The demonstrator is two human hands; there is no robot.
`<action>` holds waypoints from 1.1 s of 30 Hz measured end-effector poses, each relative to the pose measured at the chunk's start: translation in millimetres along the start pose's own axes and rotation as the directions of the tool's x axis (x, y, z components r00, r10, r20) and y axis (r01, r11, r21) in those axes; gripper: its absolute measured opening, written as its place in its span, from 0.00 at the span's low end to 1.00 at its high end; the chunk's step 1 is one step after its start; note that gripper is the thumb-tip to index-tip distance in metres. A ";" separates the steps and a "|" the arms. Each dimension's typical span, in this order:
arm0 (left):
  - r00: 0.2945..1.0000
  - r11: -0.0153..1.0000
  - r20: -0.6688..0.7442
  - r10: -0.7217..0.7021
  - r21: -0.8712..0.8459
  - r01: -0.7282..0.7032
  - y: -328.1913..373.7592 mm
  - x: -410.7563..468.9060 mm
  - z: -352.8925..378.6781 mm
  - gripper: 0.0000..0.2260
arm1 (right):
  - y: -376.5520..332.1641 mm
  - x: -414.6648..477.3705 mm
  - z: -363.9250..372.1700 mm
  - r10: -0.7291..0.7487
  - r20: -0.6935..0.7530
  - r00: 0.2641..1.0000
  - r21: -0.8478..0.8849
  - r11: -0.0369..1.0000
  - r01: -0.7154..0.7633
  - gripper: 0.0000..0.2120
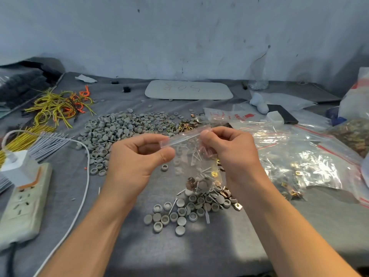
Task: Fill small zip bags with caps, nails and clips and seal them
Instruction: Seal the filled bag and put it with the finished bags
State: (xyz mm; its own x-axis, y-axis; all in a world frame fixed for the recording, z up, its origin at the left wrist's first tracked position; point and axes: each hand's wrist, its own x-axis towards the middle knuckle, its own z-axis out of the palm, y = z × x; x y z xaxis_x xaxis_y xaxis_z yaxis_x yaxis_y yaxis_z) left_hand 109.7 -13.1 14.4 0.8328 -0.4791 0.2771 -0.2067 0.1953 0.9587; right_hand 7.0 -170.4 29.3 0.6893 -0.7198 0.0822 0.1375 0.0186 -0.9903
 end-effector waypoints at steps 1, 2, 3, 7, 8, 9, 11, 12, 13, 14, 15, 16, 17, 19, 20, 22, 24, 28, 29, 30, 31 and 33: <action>1.000 1.000 0.005 -0.012 0.008 0.012 -0.5 0.1 0.8 0.13 | -0.2 0.3 -1.1 0.006 0.001 1.000 0.009 1.000 -0.006 0.07; 1.000 1.000 -0.001 -0.023 0.007 0.023 -1.0 0.8 1.5 0.11 | -0.4 0.6 -2.1 0.004 0.004 1.000 0.006 1.000 -0.004 0.08; 0.999 0.999 -0.010 -0.035 -0.002 0.035 -0.8 1.5 2.0 0.10 | -0.9 1.1 -3.0 -0.004 0.012 1.000 -0.005 1.000 0.004 0.09; 0.995 0.995 -0.030 -0.092 -0.031 0.091 0.8 5.2 1.5 0.08 | -2.5 1.3 -7.5 -0.022 0.048 0.999 -0.054 0.998 0.025 0.13; 0.993 0.993 -0.032 -0.111 -0.033 0.110 0.9 5.8 1.5 0.08 | -2.7 0.9 -8.7 -0.022 0.056 0.998 -0.057 0.998 0.025 0.13; 0.991 0.991 -0.033 -0.132 -0.034 0.131 0.8 6.2 1.7 0.08 | -2.6 0.6 -9.4 -0.021 0.063 0.998 -0.053 0.998 0.024 0.13; 0.984 0.984 -0.024 -0.176 -0.031 0.175 0.0 6.1 3.6 0.07 | -2.3 0.5 -10.2 -0.009 0.069 0.998 -0.030 0.999 0.011 0.14; 0.981 0.980 -0.020 -0.195 -0.030 0.195 -0.6 5.8 4.4 0.07 | -2.3 0.7 -10.3 0.002 0.069 0.998 -0.012 1.000 -0.001 0.14; 0.977 0.977 -0.021 -0.210 -0.028 0.210 -1.3 5.5 5.0 0.07 | -2.4 1.0 -10.1 0.014 0.068 0.998 0.009 1.000 -0.015 0.14; 0.975 0.975 -0.026 -0.220 -0.027 0.220 -1.7 5.3 5.3 0.06 | -2.5 1.3 -9.7 0.025 0.069 0.997 0.028 0.999 -0.027 0.14; 0.974 0.974 -0.032 -0.226 -0.024 0.225 -1.7 5.4 5.4 0.06 | -2.6 1.6 -9.3 0.033 0.070 0.997 0.042 0.998 -0.036 0.14; 0.973 0.973 -0.037 -0.229 -0.025 0.229 -1.4 5.5 5.5 0.06 | -2.9 1.7 -8.7 0.039 0.071 0.997 0.054 0.998 -0.043 0.14; 0.971 0.972 -0.040 -0.234 -0.033 0.232 -0.7 5.4 6.0 0.06 | -2.8 1.7 -8.0 0.042 0.072 0.997 0.064 0.997 -0.047 0.14; 0.971 0.970 -0.034 -0.238 -0.053 0.236 0.4 5.0 7.5 0.06 | -2.5 1.9 -6.2 0.039 0.064 0.997 0.094 0.995 -0.045 0.15; 0.971 0.970 -0.032 -0.236 -0.057 0.234 0.4 4.8 8.6 0.05 | -2.2 2.2 -5.7 0.036 0.054 0.998 0.111 0.993 -0.042 0.16; 0.975 0.974 -0.033 -0.221 -0.061 0.218 0.3 4.1 10.9 0.02 | -1.7 3.0 -4.7 0.026 0.035 0.999 0.121 0.992 -0.030 0.15; 0.981 0.979 -0.023 -0.192 -0.071 0.190 0.2 3.0 13.7 0.03 | -0.9 3.5 -4.0 0.001 0.023 1.000 0.099 0.995 -0.003 0.14; 0.991 0.990 0.032 -0.131 -0.043 0.132 1.1 -1.6 20.6 0.12 | 1.8 -0.8 3.6 -0.070 0.068 0.995 -0.004 0.998 0.070 0.14; 0.992 0.992 0.029 -0.122 -0.036 0.123 0.8 -2.3 21.6 0.12 | 2.4 -2.5 5.6 -0.092 0.092 0.991 -0.032 0.995 0.096 0.13; 0.993 0.993 0.020 -0.115 -0.035 0.115 0.6 -2.5 22.1 0.12 | 2.7 -4.1 7.3 -0.110 0.120 0.987 -0.047 0.992 0.116 0.13; 0.994 0.994 0.011 -0.106 -0.034 0.106 0.2 -2.4 21.8 0.11 | 2.7 -5.2 8.5 -0.120 0.148 0.982 -0.051 0.990 0.129 0.11; 0.996 0.995 0.007 -0.093 -0.026 0.093 0.2 -2.2 20.3 0.09 | 2.4 -6.6 9.2 -0.129 0.194 0.972 -0.044 0.989 0.140 0.08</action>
State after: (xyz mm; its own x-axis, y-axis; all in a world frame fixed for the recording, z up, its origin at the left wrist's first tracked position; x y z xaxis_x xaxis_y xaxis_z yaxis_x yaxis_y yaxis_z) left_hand 97.5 -29.4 15.3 0.8448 -0.5013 0.1873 -0.1147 0.1722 0.9784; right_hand 9.2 -159.2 27.3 0.7906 -0.5676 0.2297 0.2015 -0.1131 -0.9729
